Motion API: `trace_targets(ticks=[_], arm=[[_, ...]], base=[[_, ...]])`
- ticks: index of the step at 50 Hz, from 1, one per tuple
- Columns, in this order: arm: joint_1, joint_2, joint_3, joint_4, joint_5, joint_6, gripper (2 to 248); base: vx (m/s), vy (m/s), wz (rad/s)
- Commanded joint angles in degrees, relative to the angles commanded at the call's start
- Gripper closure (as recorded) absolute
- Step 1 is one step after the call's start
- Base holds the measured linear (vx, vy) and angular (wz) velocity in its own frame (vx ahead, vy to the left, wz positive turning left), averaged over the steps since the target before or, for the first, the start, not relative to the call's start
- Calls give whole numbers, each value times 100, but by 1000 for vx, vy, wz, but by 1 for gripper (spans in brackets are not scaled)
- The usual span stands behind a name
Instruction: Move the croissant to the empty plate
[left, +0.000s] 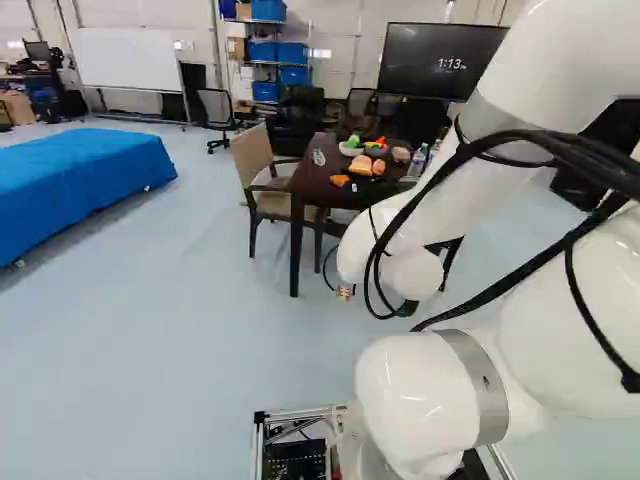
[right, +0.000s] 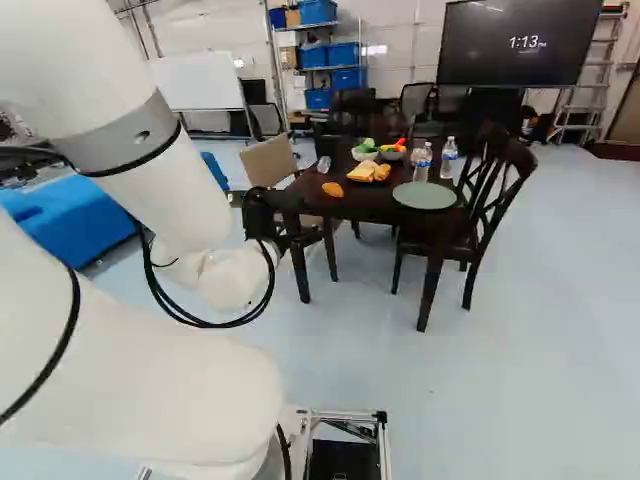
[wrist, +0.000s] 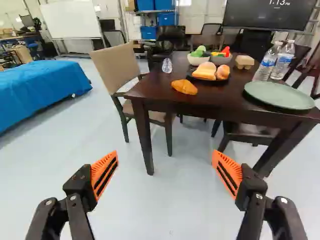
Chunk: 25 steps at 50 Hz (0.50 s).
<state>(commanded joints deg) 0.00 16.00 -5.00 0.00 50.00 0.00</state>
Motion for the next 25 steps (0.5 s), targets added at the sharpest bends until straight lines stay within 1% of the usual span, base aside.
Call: trace_targets(ticks=[6,25], arm=[[0,0,0,0,0,0,3],[0,0,0,0,0,0,3]], base=[[196,40,157],[180,3,-4]])
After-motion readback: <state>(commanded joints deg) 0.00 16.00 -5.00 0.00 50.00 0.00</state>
